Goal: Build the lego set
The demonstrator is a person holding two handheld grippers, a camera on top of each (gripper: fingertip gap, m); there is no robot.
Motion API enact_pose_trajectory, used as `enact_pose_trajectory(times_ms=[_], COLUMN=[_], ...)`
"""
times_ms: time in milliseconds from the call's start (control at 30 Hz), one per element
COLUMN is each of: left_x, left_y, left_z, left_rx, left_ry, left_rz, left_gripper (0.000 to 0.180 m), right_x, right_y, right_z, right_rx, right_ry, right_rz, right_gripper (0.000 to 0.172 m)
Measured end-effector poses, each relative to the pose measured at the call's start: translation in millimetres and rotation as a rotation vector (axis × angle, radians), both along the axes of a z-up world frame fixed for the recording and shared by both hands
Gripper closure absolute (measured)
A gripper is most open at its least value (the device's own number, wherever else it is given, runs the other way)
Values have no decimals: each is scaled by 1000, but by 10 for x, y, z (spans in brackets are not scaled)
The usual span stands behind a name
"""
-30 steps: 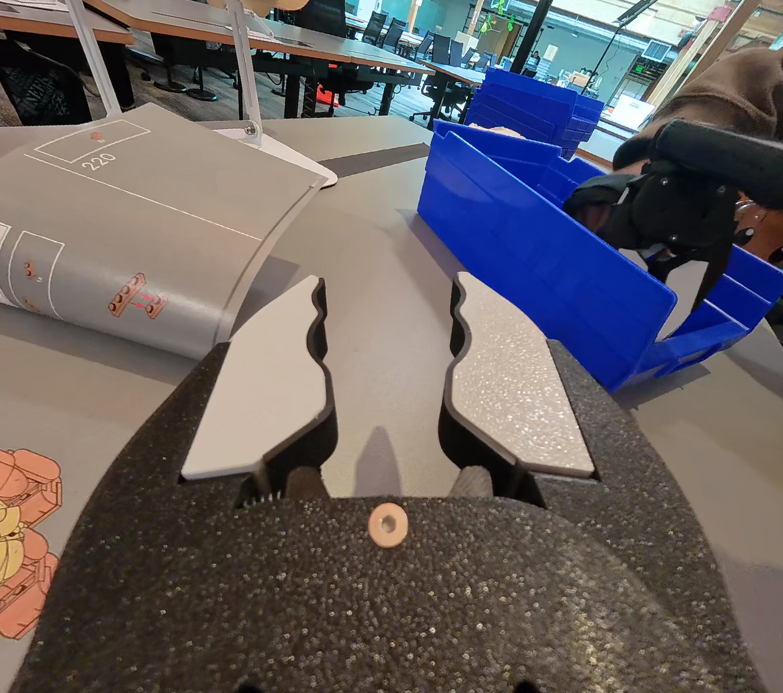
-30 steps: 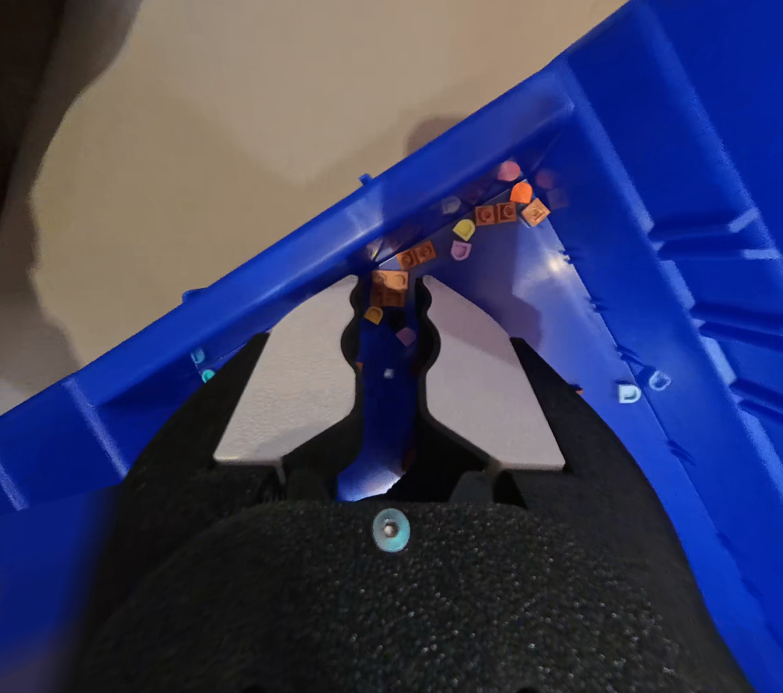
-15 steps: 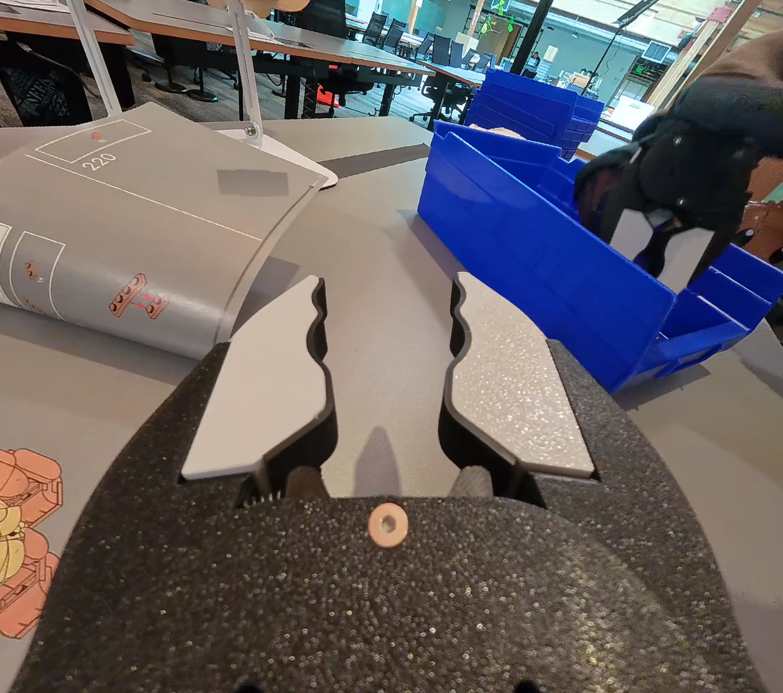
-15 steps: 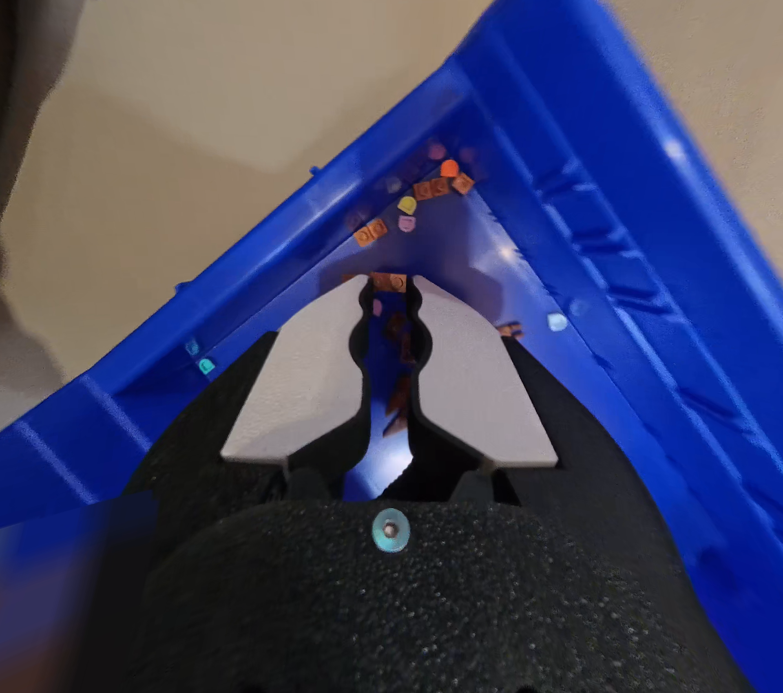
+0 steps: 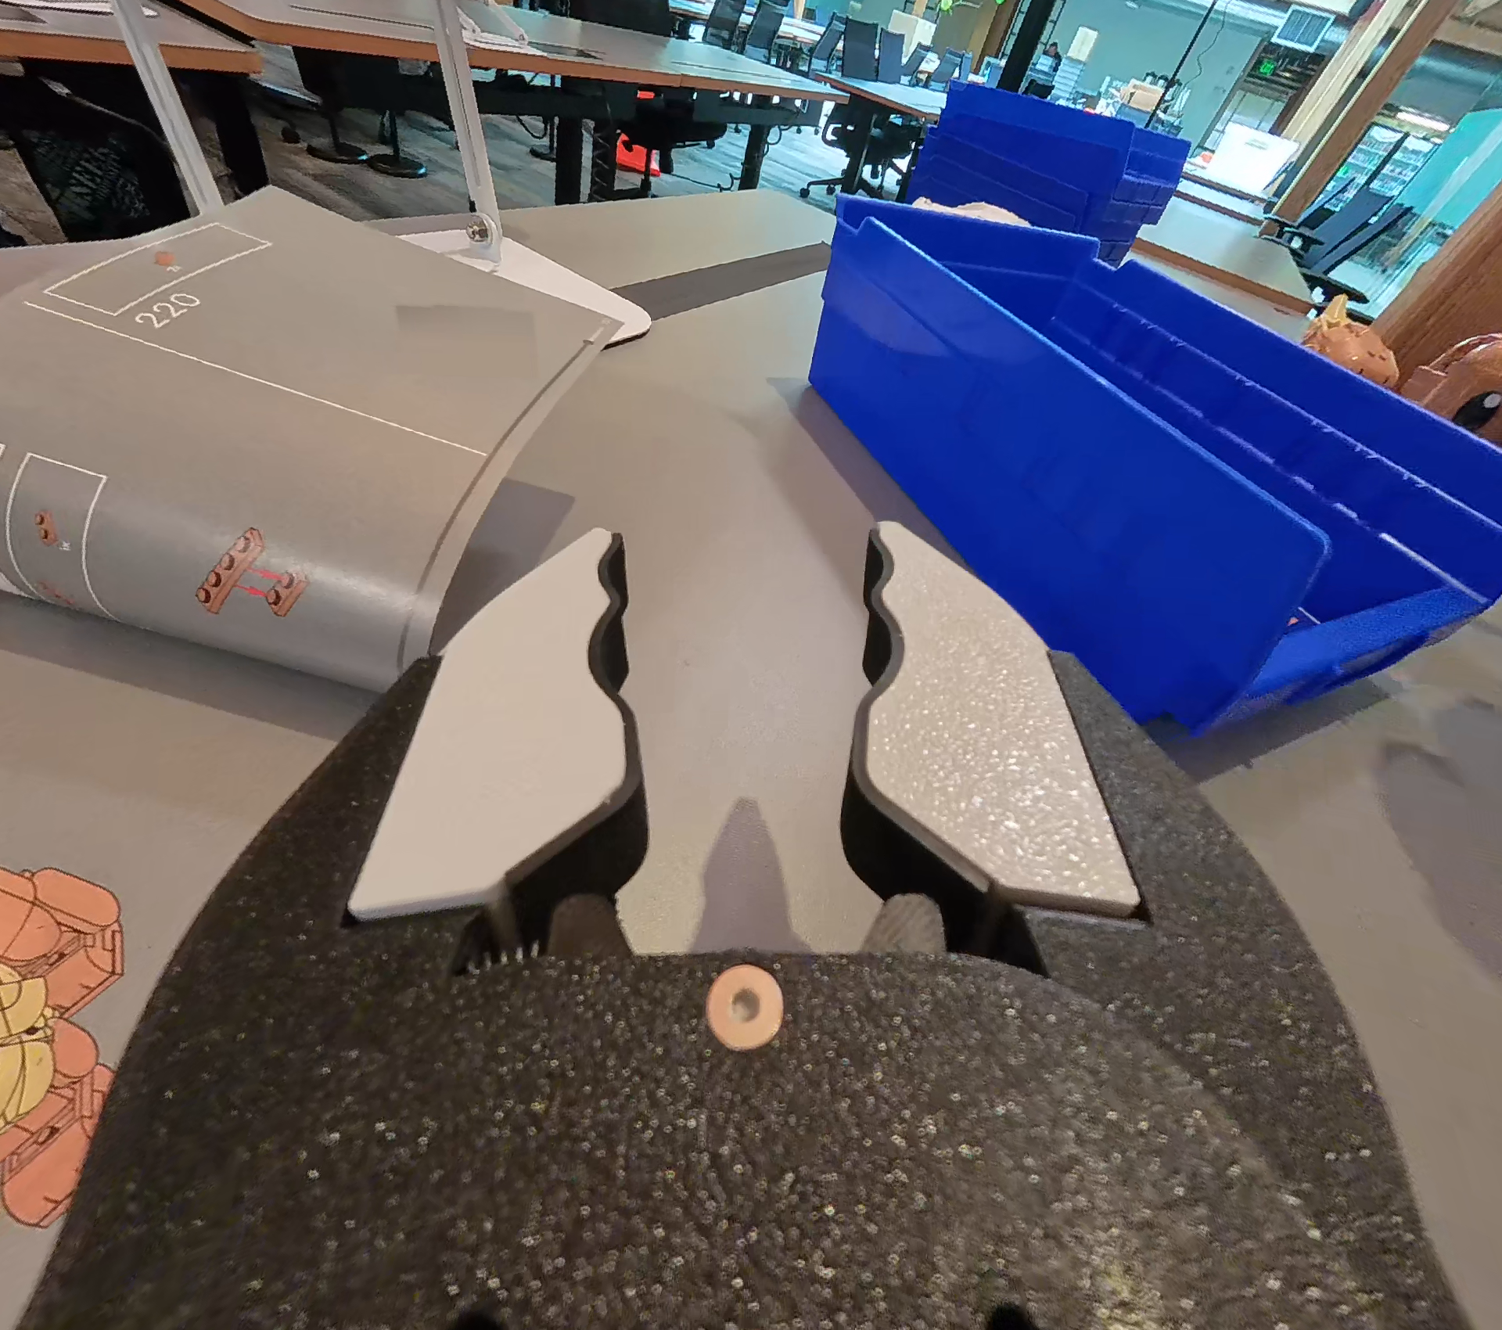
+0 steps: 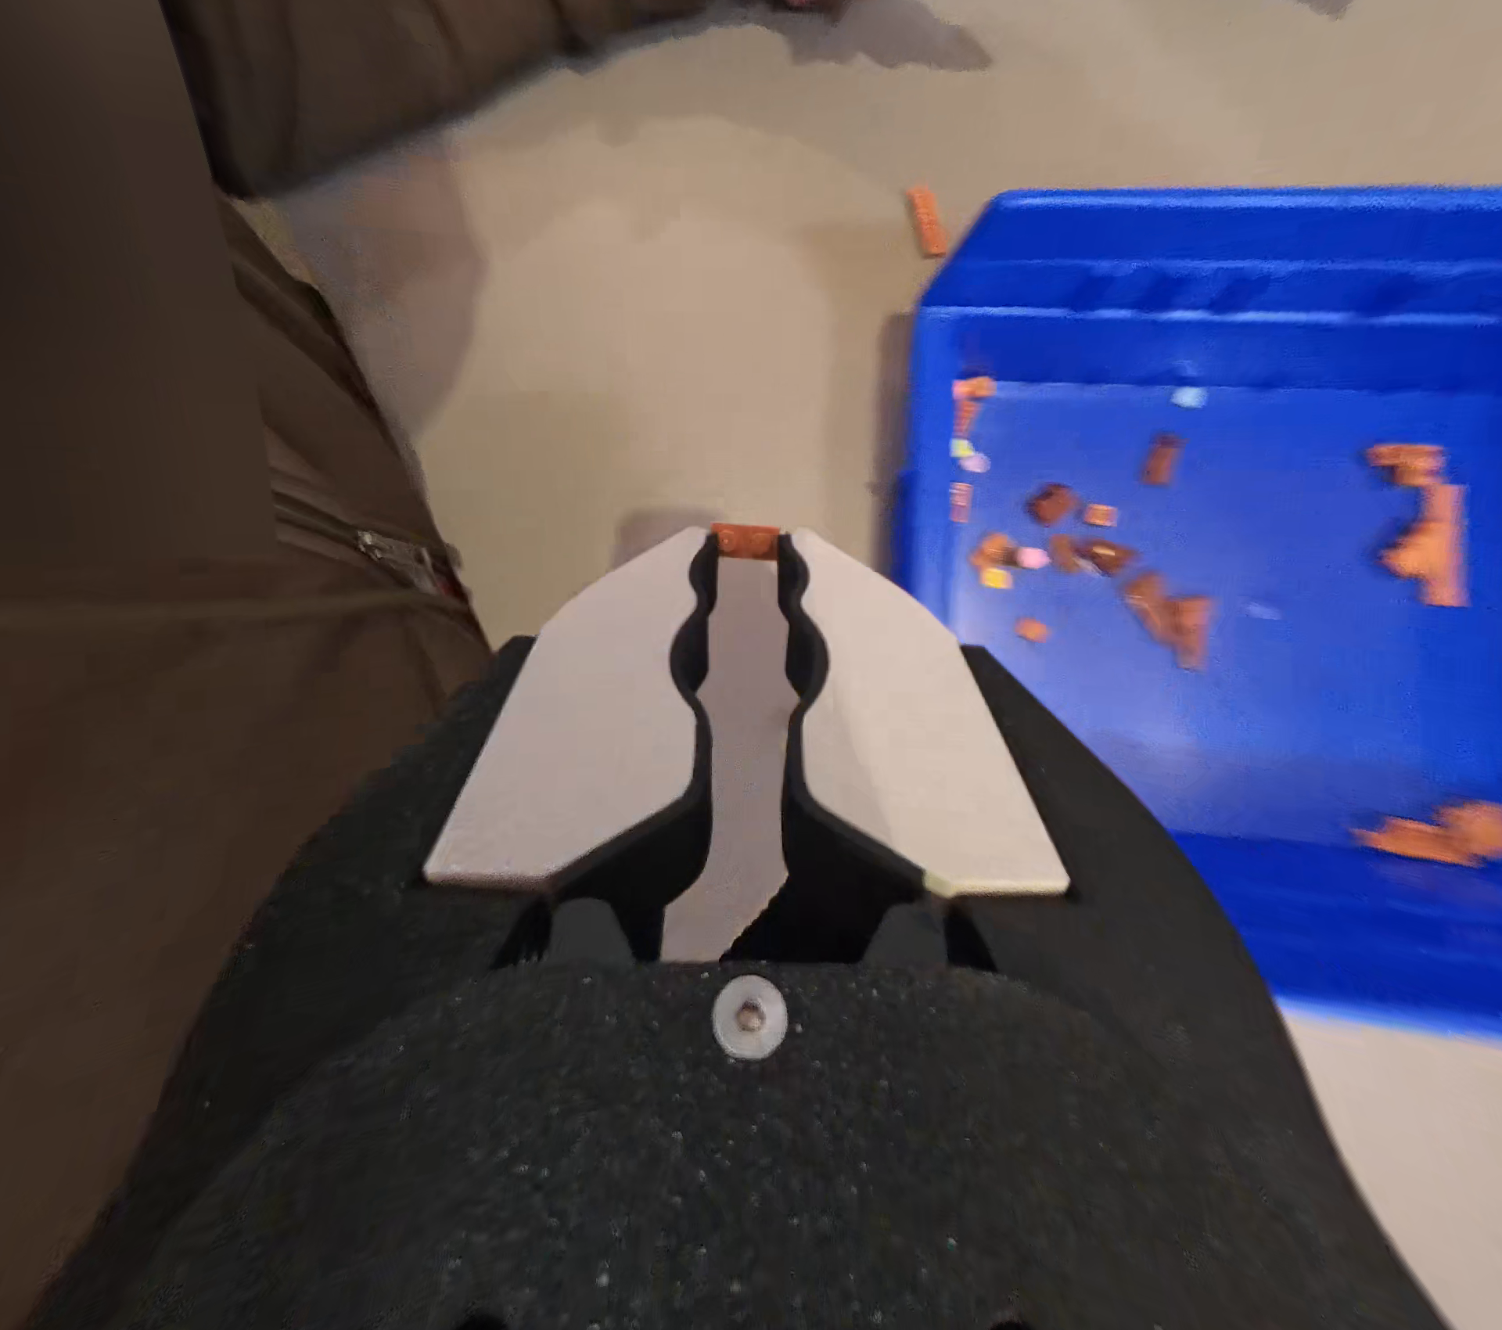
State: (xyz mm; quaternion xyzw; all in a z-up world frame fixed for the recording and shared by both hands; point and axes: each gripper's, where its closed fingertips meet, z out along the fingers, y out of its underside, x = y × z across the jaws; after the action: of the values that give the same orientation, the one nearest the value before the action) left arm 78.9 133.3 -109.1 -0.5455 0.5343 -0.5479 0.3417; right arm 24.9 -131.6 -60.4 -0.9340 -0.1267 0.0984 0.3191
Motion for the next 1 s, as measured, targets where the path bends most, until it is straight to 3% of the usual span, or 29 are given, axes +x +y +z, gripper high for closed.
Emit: enact_pose_trajectory(times_ms=[167,333,467,633,733,800,1000], left_x=[-2,-14,-38,-138,-226,-287,-348], left_y=[-2,-9,-120,-431,-652,-801,-949], left_z=[0,6,-24,-114,-231,-356,-753], left_rx=[17,3,2,79,184,283,562], left_ry=[-1,-6,16,67,117,169,347], left_rz=[10,0,-81,-285,-420,-510,-593], left_gripper=[124,124,124,125,137,147,144], right_x=[-206,33,276,661,504,389,232], right_y=[191,381,499,696,888,1057,1477], right_z=[-819,-1100,-1129,-1085,-938,-876,-964], right_rx=[95,193,239,250,286,306,287], right_ry=[111,7,-92,-38,81,64,-29], right_rz=[-135,-174,-167,-242,-202,-151,-41], right_gripper=[158,158,158,158,158,158,158])
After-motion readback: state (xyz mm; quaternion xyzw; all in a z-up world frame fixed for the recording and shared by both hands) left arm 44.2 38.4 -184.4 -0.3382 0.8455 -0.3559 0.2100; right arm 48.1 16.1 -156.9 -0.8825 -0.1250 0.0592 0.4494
